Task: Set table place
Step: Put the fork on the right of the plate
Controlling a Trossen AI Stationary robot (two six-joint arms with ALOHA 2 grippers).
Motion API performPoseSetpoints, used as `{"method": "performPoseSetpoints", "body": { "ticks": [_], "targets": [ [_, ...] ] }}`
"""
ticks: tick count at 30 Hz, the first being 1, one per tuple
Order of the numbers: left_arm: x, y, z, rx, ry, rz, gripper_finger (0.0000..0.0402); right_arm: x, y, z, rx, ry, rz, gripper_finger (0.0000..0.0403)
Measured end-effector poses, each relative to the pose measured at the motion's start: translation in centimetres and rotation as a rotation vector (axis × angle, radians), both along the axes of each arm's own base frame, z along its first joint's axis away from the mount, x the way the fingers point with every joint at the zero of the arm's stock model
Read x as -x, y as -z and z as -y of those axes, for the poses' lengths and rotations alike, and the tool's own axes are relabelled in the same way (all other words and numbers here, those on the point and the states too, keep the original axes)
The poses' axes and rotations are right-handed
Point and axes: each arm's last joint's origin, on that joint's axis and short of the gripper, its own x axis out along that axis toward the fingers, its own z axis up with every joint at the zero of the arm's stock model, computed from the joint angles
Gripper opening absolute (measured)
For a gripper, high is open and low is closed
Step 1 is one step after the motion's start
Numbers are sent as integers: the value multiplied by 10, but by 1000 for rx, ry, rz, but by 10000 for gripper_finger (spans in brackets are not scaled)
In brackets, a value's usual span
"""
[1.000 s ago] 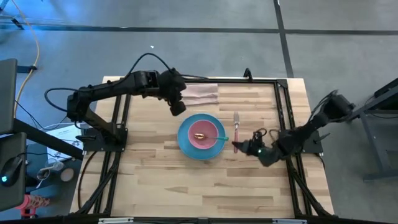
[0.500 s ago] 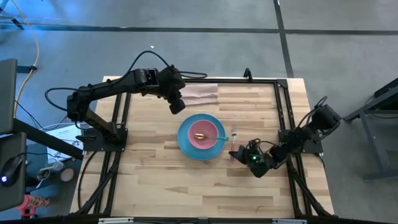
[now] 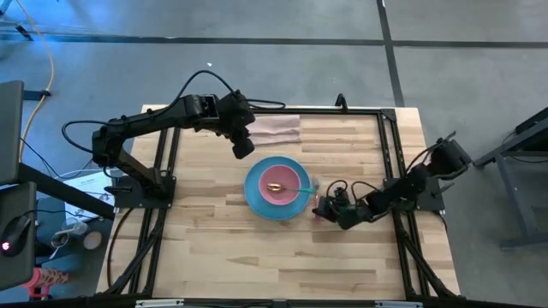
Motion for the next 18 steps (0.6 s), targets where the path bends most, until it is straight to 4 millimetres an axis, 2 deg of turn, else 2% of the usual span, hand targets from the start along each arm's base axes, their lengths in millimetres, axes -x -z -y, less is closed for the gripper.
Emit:
{"method": "performPoseSetpoints", "body": {
  "ticks": [3,7,18],
  "targets": [
    [0,0,0,1,0,-2,51,16,-2,9,62,31,-144,0],
    [0,0,0,0,0,-3,51,31,-9,16,113,42,-216,0],
    [0,0,0,3,-6,1,51,24,-7,22,151,41,-190,0]
  ]
}}
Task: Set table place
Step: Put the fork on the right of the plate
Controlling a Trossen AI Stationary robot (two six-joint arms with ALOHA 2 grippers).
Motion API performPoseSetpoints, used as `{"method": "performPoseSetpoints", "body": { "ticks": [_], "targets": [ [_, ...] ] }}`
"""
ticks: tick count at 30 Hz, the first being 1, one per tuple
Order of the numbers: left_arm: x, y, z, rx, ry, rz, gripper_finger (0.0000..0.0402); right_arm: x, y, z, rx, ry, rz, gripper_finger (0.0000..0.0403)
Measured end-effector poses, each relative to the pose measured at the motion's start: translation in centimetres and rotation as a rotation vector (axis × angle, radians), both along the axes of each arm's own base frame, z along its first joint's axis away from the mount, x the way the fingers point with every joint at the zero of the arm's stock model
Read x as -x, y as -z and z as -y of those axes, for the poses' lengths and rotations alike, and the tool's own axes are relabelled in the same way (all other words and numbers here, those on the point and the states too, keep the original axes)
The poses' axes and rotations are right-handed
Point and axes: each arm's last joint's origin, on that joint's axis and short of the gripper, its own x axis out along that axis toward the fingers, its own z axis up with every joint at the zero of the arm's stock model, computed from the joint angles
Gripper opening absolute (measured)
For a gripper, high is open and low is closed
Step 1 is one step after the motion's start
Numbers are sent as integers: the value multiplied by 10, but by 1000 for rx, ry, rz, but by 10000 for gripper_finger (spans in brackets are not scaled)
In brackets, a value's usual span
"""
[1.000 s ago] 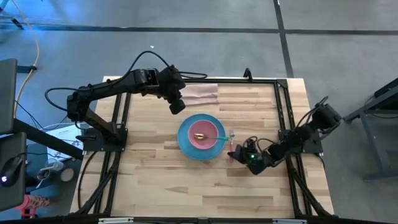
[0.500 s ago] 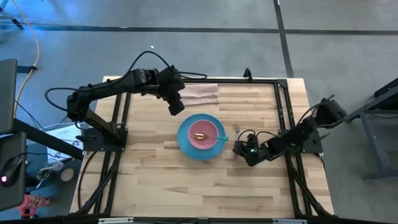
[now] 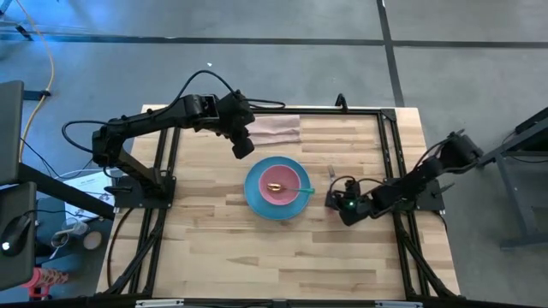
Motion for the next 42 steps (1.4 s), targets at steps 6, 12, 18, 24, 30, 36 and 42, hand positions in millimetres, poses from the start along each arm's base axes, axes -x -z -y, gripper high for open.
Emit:
{"method": "performPoseSetpoints", "body": {
  "ticks": [6,12,18,24,30,36,42],
  "targets": [
    [0,0,0,4,-7,2,51,-6,4,0,13,4,24,0],
    [0,0,0,4,-7,2,51,-8,3,-1,3,2,4,4],
    [0,0,0,5,-7,2,51,-9,3,-1,-14,-10,-2,37],
    [0,0,1,21,3,9,51,-9,3,-2,-20,-3,9,58],
    [0,0,1,22,7,9,51,-9,0,-2,-40,-6,24,61],
    [-1,0,1,29,29,12,51,-7,-7,-3,-94,-37,22,62],
    [-1,0,1,29,31,12,51,-6,-9,-2,-127,-38,12,62]
  ]
}}
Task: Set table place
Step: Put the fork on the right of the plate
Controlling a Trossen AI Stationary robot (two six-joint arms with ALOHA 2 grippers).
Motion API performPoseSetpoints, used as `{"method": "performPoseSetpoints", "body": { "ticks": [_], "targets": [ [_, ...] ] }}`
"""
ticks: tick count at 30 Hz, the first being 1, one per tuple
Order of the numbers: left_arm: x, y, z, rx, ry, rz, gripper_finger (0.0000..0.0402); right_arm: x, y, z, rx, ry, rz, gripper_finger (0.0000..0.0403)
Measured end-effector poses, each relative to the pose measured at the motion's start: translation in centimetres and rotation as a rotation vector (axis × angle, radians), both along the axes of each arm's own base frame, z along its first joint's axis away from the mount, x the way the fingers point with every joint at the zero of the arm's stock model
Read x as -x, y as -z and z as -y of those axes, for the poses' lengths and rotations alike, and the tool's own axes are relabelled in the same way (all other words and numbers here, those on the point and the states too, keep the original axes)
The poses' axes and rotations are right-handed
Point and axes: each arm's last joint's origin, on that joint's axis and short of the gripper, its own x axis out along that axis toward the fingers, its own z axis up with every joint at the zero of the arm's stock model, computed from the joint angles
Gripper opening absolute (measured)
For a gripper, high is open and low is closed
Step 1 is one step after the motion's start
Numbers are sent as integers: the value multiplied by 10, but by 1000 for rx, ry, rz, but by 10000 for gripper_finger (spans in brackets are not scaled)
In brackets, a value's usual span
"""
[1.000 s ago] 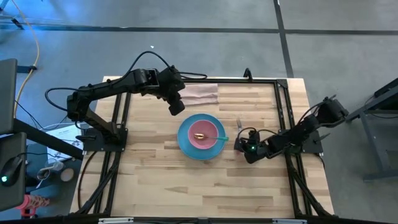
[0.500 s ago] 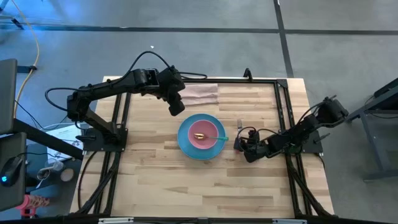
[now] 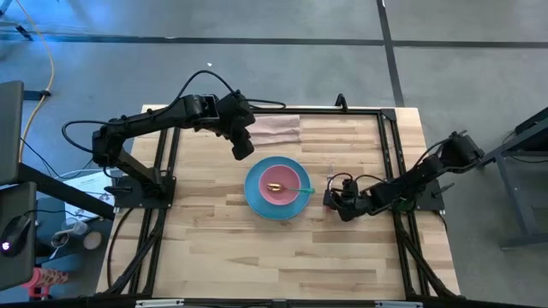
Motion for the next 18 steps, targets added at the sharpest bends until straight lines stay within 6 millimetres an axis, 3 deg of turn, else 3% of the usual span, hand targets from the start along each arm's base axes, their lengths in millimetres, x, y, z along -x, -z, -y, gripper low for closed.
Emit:
{"method": "performPoseSetpoints", "body": {
  "ticks": [10,18],
  "targets": [
    [0,0,0,0,0,0,51,-17,-24,3,-1,-142,-224,62],
    [0,0,1,16,13,8,51,-24,-33,2,6,-135,-200,62]
  ]
}}
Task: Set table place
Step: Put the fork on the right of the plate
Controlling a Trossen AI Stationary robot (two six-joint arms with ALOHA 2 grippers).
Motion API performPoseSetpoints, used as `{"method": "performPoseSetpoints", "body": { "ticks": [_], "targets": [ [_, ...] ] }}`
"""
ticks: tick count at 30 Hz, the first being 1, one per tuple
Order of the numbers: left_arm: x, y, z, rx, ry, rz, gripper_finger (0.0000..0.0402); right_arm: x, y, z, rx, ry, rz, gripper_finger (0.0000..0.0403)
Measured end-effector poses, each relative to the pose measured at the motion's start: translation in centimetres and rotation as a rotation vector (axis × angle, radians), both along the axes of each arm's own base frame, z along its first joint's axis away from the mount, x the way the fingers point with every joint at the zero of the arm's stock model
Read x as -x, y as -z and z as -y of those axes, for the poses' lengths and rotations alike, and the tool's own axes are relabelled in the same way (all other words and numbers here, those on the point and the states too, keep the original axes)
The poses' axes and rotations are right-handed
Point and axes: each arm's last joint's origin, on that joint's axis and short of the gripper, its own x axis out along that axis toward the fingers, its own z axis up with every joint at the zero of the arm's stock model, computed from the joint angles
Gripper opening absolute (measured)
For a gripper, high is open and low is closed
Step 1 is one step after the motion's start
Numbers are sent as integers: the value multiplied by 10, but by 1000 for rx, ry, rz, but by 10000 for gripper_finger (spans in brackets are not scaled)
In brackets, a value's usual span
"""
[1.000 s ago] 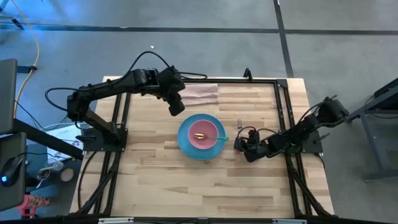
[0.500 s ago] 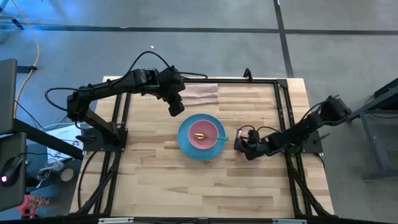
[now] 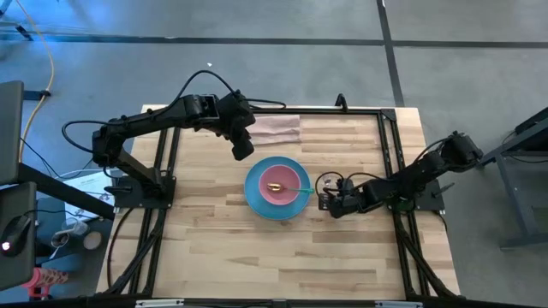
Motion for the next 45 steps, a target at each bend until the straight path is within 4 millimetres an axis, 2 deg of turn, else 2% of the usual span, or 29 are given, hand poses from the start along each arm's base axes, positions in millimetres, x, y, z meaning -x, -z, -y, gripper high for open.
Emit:
{"method": "performPoseSetpoints", "body": {
  "ticks": [19,23,33,45],
  "targets": [
    [-1,-1,0,-5,8,13,51,5,1,1,-34,9,-64,62],
    [-2,-2,-1,-14,10,28,51,9,3,4,-73,-34,-144,62],
    [-5,-3,-2,-23,21,54,51,5,3,21,-99,-120,-184,62],
    [-5,-4,-2,-32,33,59,51,5,3,22,-135,-169,-203,62]
  ]
}}
